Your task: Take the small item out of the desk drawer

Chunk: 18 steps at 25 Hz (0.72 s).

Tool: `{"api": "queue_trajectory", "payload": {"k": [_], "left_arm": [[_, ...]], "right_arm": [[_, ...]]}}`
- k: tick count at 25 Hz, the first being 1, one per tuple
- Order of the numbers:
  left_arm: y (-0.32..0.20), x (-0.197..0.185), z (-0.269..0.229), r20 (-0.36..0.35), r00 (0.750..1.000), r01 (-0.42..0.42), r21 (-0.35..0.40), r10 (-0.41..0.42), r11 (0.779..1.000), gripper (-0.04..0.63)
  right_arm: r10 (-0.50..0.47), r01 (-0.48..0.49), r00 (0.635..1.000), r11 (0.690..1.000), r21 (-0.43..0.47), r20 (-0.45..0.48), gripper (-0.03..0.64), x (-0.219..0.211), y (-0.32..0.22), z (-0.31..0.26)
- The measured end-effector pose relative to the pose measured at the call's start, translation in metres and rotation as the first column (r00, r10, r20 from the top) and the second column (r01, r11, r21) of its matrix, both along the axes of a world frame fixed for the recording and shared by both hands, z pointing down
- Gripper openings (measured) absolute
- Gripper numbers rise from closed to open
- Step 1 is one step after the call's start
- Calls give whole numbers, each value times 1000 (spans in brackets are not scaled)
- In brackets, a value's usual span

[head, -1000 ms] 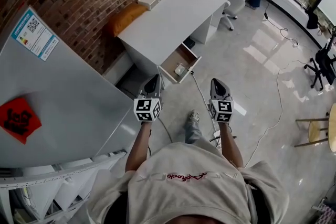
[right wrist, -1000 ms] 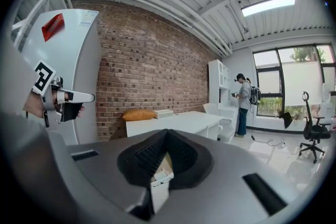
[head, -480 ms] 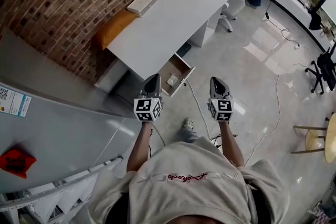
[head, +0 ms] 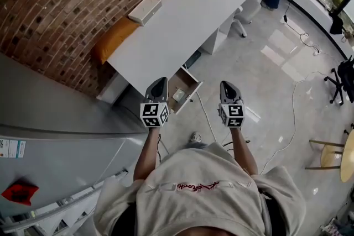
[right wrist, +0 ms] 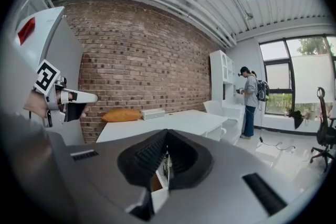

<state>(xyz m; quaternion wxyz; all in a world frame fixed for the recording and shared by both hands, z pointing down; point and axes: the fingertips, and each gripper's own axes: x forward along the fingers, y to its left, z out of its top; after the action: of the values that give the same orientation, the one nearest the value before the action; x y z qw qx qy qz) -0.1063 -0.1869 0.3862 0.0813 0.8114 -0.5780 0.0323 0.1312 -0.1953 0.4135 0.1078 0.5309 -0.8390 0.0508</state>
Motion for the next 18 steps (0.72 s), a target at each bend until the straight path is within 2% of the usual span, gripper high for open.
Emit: {"api": "queue_trajectory", "payload": {"k": [10, 18], "left_arm": [[-57, 20, 18, 17, 1000, 27, -27, -26, 999, 9], [-63, 12, 41, 42, 998, 50, -87, -47, 995, 9]], "right_arm": [[-32, 32, 999, 999, -15, -22, 11, 25, -62, 15], [-46, 45, 999, 997, -70, -10, 11, 25, -67, 41]]}}
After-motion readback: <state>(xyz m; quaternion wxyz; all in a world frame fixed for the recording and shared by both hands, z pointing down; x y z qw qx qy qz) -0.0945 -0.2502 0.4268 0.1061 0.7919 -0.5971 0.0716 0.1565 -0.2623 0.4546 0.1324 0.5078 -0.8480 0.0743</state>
